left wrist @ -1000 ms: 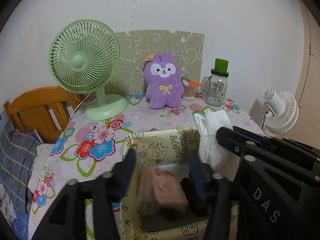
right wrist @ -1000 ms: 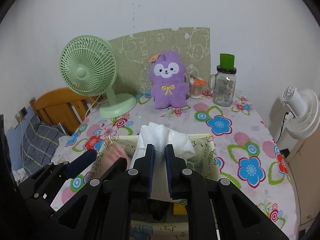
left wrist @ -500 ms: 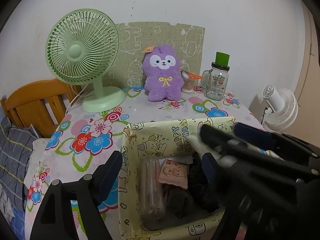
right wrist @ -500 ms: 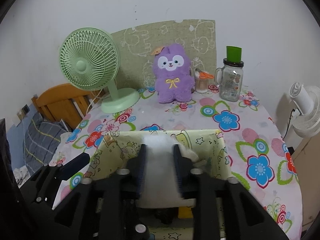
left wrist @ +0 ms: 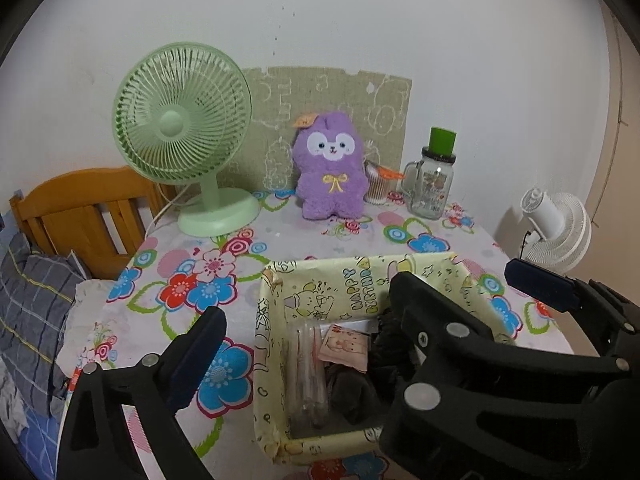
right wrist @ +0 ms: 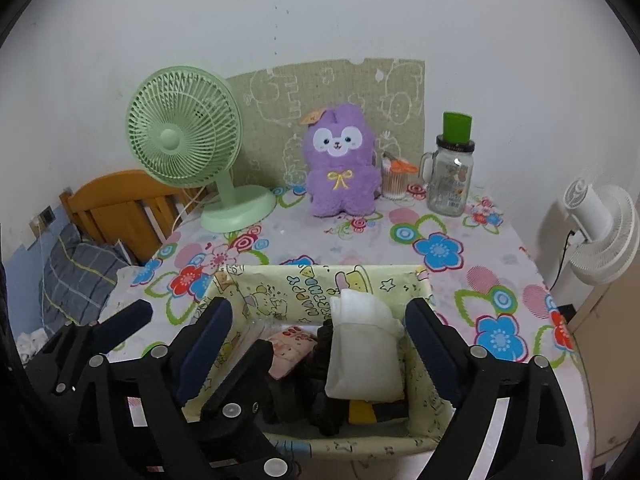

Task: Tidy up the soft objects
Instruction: 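Lower both packs into the box and open both grippers, then withdraw both grippers from the box toward the green snack packet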

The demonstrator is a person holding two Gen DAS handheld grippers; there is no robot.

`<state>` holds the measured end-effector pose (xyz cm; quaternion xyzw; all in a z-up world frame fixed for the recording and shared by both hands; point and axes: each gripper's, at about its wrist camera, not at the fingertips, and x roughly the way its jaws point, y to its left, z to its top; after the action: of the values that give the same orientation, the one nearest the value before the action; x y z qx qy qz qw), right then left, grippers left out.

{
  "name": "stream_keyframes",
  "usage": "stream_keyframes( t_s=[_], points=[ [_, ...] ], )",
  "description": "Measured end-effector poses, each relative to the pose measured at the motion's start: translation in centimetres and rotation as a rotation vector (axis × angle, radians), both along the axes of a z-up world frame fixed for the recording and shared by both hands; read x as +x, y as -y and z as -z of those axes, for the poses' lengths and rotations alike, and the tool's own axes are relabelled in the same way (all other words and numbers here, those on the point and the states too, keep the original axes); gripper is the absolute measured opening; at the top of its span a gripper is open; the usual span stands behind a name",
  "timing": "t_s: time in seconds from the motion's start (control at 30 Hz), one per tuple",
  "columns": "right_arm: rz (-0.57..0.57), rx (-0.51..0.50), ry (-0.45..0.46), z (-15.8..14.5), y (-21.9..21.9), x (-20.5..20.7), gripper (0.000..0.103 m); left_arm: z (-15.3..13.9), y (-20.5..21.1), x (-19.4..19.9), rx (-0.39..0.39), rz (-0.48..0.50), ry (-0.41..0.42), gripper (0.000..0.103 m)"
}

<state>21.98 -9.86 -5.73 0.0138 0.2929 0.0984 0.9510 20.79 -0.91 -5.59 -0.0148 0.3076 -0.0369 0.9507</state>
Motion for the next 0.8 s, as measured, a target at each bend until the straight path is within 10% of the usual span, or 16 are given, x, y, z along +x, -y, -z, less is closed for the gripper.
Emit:
stream_keyframes(
  t_s=[0.8],
  points=[
    [0.081,-0.032,0.183,-6.3,2.2,-12.6,0.103,-5.8,2.1,-10.9,0.024,-0.002,0.148,0.103]
  ],
)
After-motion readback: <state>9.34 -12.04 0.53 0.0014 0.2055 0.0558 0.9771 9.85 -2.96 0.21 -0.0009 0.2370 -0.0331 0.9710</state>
